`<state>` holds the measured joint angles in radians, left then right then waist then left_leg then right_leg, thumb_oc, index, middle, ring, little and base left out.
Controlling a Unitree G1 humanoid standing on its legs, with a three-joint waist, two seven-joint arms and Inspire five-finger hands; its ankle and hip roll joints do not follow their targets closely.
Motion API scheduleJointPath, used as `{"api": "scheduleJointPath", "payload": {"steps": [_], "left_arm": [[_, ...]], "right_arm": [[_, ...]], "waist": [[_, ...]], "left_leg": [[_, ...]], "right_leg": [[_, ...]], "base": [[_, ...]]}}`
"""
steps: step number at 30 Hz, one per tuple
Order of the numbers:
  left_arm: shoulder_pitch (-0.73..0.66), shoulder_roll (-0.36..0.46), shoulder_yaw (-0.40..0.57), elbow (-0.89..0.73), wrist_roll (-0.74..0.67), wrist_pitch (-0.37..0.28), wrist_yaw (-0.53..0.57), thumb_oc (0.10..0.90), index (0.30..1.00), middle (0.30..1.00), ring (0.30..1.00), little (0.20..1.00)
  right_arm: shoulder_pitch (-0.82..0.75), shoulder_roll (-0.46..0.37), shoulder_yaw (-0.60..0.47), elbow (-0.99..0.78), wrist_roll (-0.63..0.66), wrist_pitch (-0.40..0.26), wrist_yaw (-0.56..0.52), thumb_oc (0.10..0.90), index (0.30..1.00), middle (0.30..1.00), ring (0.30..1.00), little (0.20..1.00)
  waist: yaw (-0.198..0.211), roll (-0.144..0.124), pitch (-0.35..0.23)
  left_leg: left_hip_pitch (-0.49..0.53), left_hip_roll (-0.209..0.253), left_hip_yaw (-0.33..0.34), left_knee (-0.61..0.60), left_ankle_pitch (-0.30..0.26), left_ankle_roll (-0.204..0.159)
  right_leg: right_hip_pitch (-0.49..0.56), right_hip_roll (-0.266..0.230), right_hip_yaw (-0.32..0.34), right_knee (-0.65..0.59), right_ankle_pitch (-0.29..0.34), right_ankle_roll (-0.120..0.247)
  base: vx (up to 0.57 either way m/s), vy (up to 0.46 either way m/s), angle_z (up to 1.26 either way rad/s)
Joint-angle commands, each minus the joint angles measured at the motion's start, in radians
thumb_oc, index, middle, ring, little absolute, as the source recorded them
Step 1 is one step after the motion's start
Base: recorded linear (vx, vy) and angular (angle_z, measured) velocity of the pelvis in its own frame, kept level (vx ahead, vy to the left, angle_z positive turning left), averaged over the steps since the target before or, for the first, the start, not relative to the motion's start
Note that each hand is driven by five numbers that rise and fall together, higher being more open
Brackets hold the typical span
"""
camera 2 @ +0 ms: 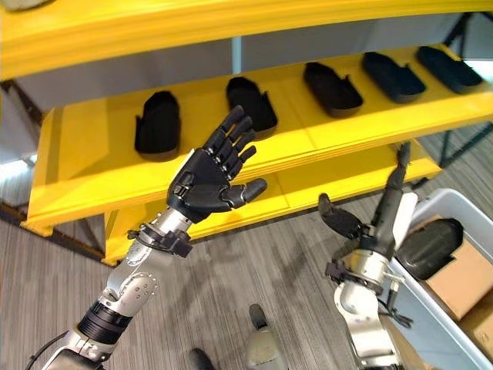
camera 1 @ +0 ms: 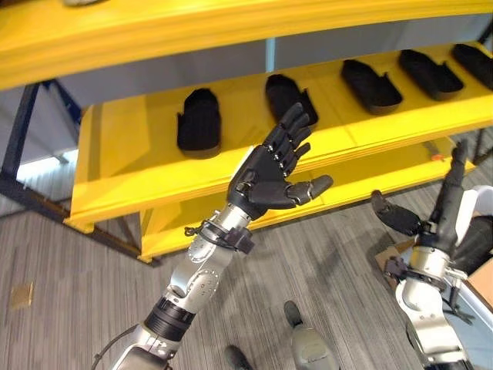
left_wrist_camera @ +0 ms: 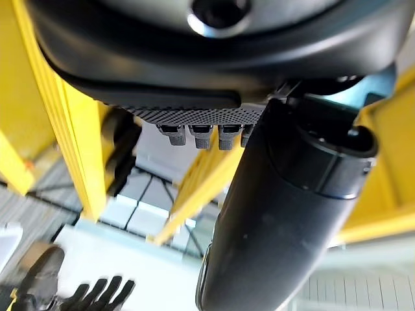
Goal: Move parts from the plastic box to the shelf.
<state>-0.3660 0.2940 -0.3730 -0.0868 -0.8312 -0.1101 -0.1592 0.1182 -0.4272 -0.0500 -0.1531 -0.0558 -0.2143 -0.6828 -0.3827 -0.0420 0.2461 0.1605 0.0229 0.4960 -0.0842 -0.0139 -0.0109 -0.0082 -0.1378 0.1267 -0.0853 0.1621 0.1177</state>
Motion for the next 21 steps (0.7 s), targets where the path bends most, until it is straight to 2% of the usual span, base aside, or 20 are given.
{"api": "scheduleJointPath", "payload": {"steps": [1, 2, 3, 4, 5, 6, 7, 10, 12, 13, 14, 15, 17, 18, 20, 21], "left_arm": [[-0.029, -0.066, -0.031, -0.048, -0.052, -0.058, -0.02, 0.9, 1.0, 1.0, 1.0, 1.0], [0.014, -0.035, -0.012, -0.062, -0.072, -0.066, -0.06, 0.9, 1.0, 1.0, 1.0, 1.0], [0.115, 0.024, 0.022, -0.078, -0.109, -0.098, -0.172, 0.9, 1.0, 1.0, 1.0, 1.0], [0.162, 0.05, 0.037, -0.091, -0.127, -0.111, -0.216, 0.9, 1.0, 1.0, 1.0, 1.0], [0.244, 0.1, 0.076, -0.131, -0.175, -0.119, -0.292, 0.9, 1.0, 1.0, 1.0, 1.0], [0.399, 0.18, 0.167, -0.198, -0.274, -0.099, -0.466, 0.9, 1.0, 1.0, 1.0, 1.0], [0.441, 0.2, 0.2, -0.212, -0.291, -0.091, -0.523, 0.9, 1.0, 1.0, 1.0, 1.0], [0.456, 0.224, 0.227, -0.205, -0.325, -0.088, -0.578, 0.9, 1.0, 1.0, 1.0, 1.0], [0.452, 0.237, 0.234, -0.203, -0.342, -0.084, -0.585, 0.9, 1.0, 1.0, 1.0, 1.0], [0.467, 0.232, 0.251, -0.205, -0.337, -0.081, -0.597, 0.9, 1.0, 1.0, 1.0, 1.0], [0.475, 0.226, 0.256, -0.212, -0.34, -0.079, -0.595, 0.9, 1.0, 1.0, 1.0, 1.0], [0.489, 0.219, 0.269, -0.231, -0.367, -0.05, -0.597, 0.9, 1.0, 1.0, 1.0, 1.0], [0.491, 0.219, 0.27, -0.233, -0.368, -0.048, -0.596, 0.9, 1.0, 1.0, 1.0, 1.0], [0.495, 0.203, 0.276, -0.238, -0.367, -0.013, -0.603, 0.9, 1.0, 1.0, 1.0, 1.0], [0.487, 0.204, 0.267, -0.234, -0.362, -0.011, -0.598, 0.9, 1.0, 1.0, 1.0, 1.0], [0.485, 0.204, 0.267, -0.233, -0.363, -0.012, -0.598, 0.9, 1.0, 1.0, 1.0, 1.0]], "right_arm": [[-0.121, -0.073, -0.036, -0.053, 0.009, -0.078, 0.033, 0.9, 1.0, 1.0, 1.0, 1.0], [-0.118, -0.065, -0.047, -0.05, -0.006, -0.07, 0.037, 0.9, 1.0, 1.0, 1.0, 1.0], [-0.117, -0.066, -0.069, -0.042, -0.015, -0.064, 0.037, 0.9, 1.0, 1.0, 1.0, 1.0], [-0.117, -0.069, -0.08, -0.038, -0.012, -0.058, 0.034, 0.9, 1.0, 1.0, 1.0, 1.0], [-0.111, -0.077, -0.105, -0.033, 0.008, -0.047, 0.027, 0.9, 1.0, 1.0, 1.0, 1.0], [-0.071, -0.067, -0.172, -0.014, 0.067, -0.059, -0.003, 0.9, 1.0, 1.0, 1.0, 1.0], [-0.049, -0.057, -0.197, -0.011, 0.081, -0.075, -0.029, 0.9, 1.0, 1.0, 1.0, 1.0], [-0.046, -0.052, -0.226, 0.007, 0.072, -0.084, -0.059, 0.9, 1.0, 1.0, 1.0, 1.0], [-0.049, -0.06, -0.233, 0.011, 0.088, -0.071, -0.062, 0.9, 1.0, 1.0, 1.0, 1.0], [-0.059, -0.065, -0.237, 0.021, 0.071, -0.048, -0.066, 0.9, 1.0, 1.0, 1.0, 1.0], [-0.059, -0.069, -0.24, 0.018, 0.07, -0.036, -0.07, 0.9, 1.0, 1.0, 1.0, 1.0], [-0.046, -0.075, -0.253, 0.009, 0.069, -0.023, -0.081, 0.9, 1.0, 1.0, 1.0, 1.0], [-0.044, -0.075, -0.253, 0.008, 0.069, -0.022, -0.081, 0.9, 1.0, 1.0, 1.0, 1.0], [-0.026, -0.085, -0.278, 0.007, 0.052, -0.001, -0.099, 0.9, 1.0, 1.0, 1.0, 1.0], [-0.021, -0.11, -0.295, 0.024, 0.053, 0.009, -0.117, 0.9, 1.0, 1.0, 1.0, 1.0], [-0.022, -0.111, -0.295, 0.025, 0.053, 0.009, -0.117, 0.9, 1.0, 1.0, 1.0, 1.0]], "waist": [[-0.01, 0.048, -0.135], [-0.004, 0.048, -0.129], [0.021, 0.047, -0.121], [0.036, 0.047, -0.119], [0.069, 0.046, -0.112], [0.133, 0.053, -0.094], [0.15, 0.055, -0.093], [0.174, 0.059, -0.091], [0.183, 0.054, -0.086], [0.192, 0.05, -0.082], [0.197, 0.049, -0.084], [0.201, 0.048, -0.088], [0.2, 0.049, -0.088], [0.2, 0.042, -0.099], [0.191, 0.042, -0.104], [0.191, 0.043, -0.104]], "left_leg": [[0.041, 0.085, -0.023, -0.003, -0.056, -0.025], [0.042, 0.083, -0.014, -0.003, -0.058, -0.026], [0.042, 0.079, 0.002, -0.003, -0.057, -0.025], [0.042, 0.078, 0.008, -0.003, -0.056, -0.024], [0.037, 0.077, 0.015, -0.003, -0.051, -0.02], [0.009, 0.071, -0.007, -0.003, -0.032, 0.004], [-0.01, 0.069, -0.025, -0.003, -0.019, 0.018], [-0.05, 0.075, -0.05, 0.006, -0.007, 0.035], [-0.076, 0.087, -0.065, 0.021, -0.005, 0.027], [-0.074, 0.109, -0.058, 0.024, 0.008, 0.008], [-0.069, 0.118, -0.054, 0.015, 0.024, -0.006], [-0.07, 0.131, -0.05, 0.008, 0.043, -0.024], [-0.069, 0.132, -0.051, 0.007, 0.043, -0.025], [-0.081, 0.15, -0.044, 0.003, 0.064, -0.048], [-0.093, 0.169, -0.036, 0.001, 0.079, -0.073], [-0.093, 0.17, -0.036, 0.001, 0.08, -0.073]], "right_leg": [[-0.056, -0.026, -0.045, -0.002, -0.004, 0.096], [-0.075, -0.033, -0.058, -0.002, 0.011, 0.103], [-0.082, -0.041, -0.096, 0.002, 0.02, 0.107], [-0.079, -0.046, -0.118, 0.005, 0.022, 0.109], [-0.067, -0.058, -0.164, 0.026, 0.017, 0.108], [-0.057, -0.087, -0.204, 0.197, -0.014, 0.084], [-0.066, -0.093, -0.198, 0.283, -0.028, 0.066], [-0.064, -0.108, -0.194, 0.392, -0.068, 0.035], [-0.063, -0.101, -0.197, 0.382, -0.085, 0.033], [-0.028, -0.084, -0.227, 0.329, -0.14, 0.028], [-0.003, -0.075, -0.243, 0.291, -0.155, 0.029], [0.024, -0.062, -0.257, 0.244, -0.178, 0.032], [0.026, -0.061, -0.259, 0.241, -0.177, 0.031], [0.05, -0.043, -0.275, 0.176, -0.183, 0.034], [0.075, -0.018, -0.28, 0.103, -0.163, 0.018], [0.077, -0.017, -0.28, 0.099, -0.161, 0.017]], "base": [[-0.04, 0.207, -0.38], [-0.17, 0.105, -0.37], [-0.17, 0.038, -0.46], [-0.22, -0.008, -1.27], [-0.37, -0.115, -1.22], [-0.46, -0.211, -1.01], [-0.43, -0.231, -0.13], [-0.24, -0.192, 0.49], [-0.19, -0.265, 0.84], [-0.17, -0.301, -0.14], [-0.19, -0.342, -0.52], [-0.11, -0.198, -0.69], [-0.1, -0.144, -0.51], [-0.22, -0.261, -0.26], [-0.21, -0.25, -0.12], [-0.06, -0.074, -0.38]]}}
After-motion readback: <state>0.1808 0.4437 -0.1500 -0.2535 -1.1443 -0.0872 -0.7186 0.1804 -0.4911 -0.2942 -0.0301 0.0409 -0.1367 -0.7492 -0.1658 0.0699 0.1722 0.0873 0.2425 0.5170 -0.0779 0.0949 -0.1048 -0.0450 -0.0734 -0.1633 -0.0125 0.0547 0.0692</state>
